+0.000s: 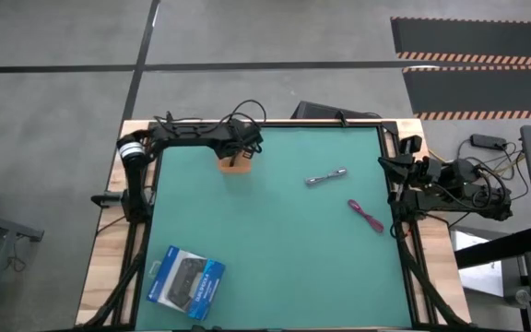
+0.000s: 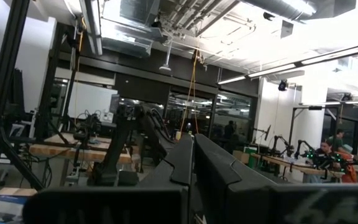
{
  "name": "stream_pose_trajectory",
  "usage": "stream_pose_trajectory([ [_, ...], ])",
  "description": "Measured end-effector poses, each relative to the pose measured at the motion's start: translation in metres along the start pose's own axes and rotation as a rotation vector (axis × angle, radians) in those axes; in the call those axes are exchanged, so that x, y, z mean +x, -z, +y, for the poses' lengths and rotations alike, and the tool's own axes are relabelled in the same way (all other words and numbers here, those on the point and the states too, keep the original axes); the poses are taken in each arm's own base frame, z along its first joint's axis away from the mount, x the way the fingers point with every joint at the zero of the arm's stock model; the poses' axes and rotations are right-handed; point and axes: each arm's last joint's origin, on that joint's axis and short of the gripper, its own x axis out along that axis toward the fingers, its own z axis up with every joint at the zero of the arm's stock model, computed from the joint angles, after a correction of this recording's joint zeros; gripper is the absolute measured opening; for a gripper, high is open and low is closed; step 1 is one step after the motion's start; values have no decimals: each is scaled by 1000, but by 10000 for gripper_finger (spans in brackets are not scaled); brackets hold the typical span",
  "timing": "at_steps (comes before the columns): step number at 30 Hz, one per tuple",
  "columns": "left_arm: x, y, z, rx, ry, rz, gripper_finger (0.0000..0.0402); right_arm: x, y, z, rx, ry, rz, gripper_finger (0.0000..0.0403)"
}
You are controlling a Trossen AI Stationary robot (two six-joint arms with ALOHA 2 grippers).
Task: Pick and place USB-C Cables
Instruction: Put the white charger cable into the orange bin
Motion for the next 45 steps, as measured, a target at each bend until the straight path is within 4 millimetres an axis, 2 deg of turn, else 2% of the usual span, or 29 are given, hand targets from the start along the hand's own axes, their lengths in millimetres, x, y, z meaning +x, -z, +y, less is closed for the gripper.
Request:
stream_pose_trajectory([
  [45,5,3,1,-121,-12,13,41,0,0,0,0,-1,0,9],
])
